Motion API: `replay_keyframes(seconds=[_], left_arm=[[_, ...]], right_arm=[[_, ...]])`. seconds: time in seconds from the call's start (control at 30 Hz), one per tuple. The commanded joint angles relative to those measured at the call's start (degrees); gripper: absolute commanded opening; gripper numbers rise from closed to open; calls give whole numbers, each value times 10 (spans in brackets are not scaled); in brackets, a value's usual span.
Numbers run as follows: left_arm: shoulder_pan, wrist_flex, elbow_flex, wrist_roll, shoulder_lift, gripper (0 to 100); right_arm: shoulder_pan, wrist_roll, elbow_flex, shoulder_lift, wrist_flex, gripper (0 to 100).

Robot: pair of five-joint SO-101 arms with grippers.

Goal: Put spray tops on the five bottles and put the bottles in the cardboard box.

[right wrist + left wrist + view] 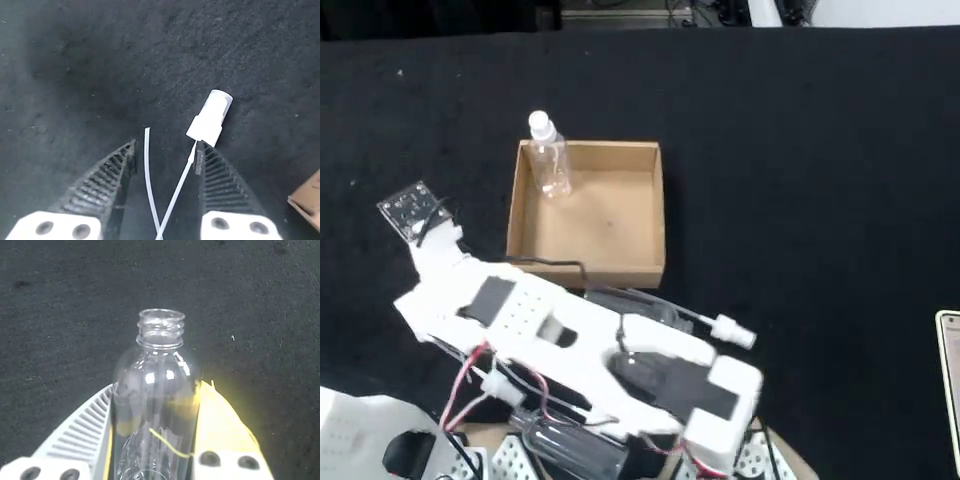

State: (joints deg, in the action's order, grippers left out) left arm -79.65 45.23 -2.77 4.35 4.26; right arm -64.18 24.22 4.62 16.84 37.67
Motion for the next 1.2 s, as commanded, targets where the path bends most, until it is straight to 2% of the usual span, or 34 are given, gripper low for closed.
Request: replay_keyframes(seconds=[0.0, 0.2, 0.37, 0.57, 1.1, 1.17], left_arm=[[-5, -14, 35, -3, -7, 29], [-6, -14, 34, -3, -8, 29], [-6, -14, 34, -3, -7, 29], [-5, -14, 34, -3, -7, 29], [-5, -14, 21, -3, -12, 29], [-5, -15, 19, -2, -12, 29]], right_arm=[[-7, 7, -85, 30, -13, 172], [3, 10, -145, 100, -11, 175], [22, 53, -157, 125, -11, 179], [25, 55, -157, 142, -15, 248], [43, 51, -159, 198, -59, 245], [43, 51, -158, 199, -59, 204]])
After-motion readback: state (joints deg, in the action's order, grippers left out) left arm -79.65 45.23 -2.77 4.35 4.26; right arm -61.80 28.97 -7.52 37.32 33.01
